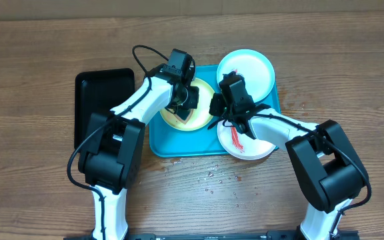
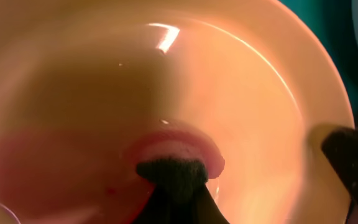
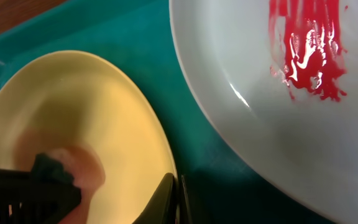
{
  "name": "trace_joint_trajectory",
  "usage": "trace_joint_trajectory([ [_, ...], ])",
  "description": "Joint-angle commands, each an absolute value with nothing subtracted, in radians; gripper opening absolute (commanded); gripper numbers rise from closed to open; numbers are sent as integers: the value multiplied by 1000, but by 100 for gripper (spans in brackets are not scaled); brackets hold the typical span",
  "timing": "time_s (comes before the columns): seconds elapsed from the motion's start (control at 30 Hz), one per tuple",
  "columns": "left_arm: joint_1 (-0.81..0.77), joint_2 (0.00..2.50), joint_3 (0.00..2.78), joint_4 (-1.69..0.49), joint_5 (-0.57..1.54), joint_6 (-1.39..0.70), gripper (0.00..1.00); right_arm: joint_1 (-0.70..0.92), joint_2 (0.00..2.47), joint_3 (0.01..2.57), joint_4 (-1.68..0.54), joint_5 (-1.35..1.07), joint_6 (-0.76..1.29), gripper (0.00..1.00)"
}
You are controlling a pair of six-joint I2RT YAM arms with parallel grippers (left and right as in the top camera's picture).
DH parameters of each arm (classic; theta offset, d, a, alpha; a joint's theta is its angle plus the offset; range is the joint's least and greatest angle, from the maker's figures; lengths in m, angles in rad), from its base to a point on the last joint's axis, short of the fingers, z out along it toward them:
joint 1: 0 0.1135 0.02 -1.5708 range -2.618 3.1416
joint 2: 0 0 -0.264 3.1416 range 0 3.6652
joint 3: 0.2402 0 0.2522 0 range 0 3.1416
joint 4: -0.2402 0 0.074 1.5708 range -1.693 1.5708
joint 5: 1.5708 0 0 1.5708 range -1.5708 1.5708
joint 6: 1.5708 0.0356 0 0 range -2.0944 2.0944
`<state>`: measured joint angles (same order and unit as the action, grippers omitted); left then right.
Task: Clean dirty plates on tray and stack at the side
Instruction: 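Scrub the yellow plate with the sponge while the right gripper holds it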
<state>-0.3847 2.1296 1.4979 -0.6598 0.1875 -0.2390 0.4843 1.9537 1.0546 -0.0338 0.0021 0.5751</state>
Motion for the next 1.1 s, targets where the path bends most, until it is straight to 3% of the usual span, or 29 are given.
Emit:
trace_joint_trajectory([
  [0.0, -416, 2183, 1470, -731, 253, -170, 4, 491, 1964, 1069, -35, -20, 576, 4],
  [0.17, -416, 2182, 1470, -752, 162, -165, 4, 491, 1964, 1069, -35, -24, 577, 4],
  [0.57, -436, 2182, 1470, -540, 273, -284, 4, 491, 1964, 1069, -35, -25, 577, 4],
  [0.9, -421, 2182, 1470, -516, -44, -355, 4, 491, 1964, 1069, -35, -27, 576, 4],
  [1.07, -389, 2182, 1473, -527, -86, -440, 4, 491, 1964, 1069, -42, -27, 576, 4],
])
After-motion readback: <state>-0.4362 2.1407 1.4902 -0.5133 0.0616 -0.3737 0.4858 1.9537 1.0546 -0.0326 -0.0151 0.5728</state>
